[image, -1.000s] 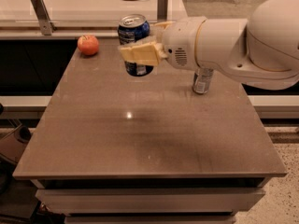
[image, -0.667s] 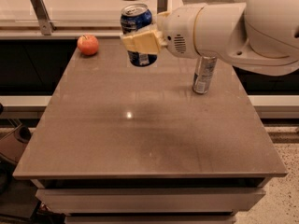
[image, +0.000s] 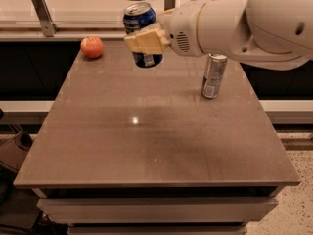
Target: Move pepsi can near apple
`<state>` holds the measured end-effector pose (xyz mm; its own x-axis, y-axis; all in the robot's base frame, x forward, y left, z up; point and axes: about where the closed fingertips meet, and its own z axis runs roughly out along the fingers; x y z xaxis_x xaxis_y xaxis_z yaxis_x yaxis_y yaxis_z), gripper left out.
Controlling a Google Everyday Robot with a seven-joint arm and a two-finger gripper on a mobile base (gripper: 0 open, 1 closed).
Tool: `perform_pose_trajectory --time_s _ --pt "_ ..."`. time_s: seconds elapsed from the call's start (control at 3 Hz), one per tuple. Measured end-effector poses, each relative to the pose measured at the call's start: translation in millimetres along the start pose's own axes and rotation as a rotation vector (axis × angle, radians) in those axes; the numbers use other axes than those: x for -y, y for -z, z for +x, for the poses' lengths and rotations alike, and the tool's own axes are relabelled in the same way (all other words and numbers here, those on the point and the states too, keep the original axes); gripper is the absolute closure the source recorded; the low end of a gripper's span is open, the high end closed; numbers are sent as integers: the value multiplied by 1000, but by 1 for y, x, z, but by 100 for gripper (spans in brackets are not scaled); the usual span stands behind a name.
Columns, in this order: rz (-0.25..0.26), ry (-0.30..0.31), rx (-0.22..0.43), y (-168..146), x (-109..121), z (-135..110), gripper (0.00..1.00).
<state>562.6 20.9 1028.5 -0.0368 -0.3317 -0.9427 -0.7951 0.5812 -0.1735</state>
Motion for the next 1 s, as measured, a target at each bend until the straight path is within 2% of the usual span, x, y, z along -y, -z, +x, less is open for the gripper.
perform_pose_trajectory --time_s 0.33,0.67,1.0 --pt "20 10 -43 -33 23 -10 100" --pt "24 22 -59 -73 44 -12 100" --pt "17 11 -45 -111 65 -9 100"
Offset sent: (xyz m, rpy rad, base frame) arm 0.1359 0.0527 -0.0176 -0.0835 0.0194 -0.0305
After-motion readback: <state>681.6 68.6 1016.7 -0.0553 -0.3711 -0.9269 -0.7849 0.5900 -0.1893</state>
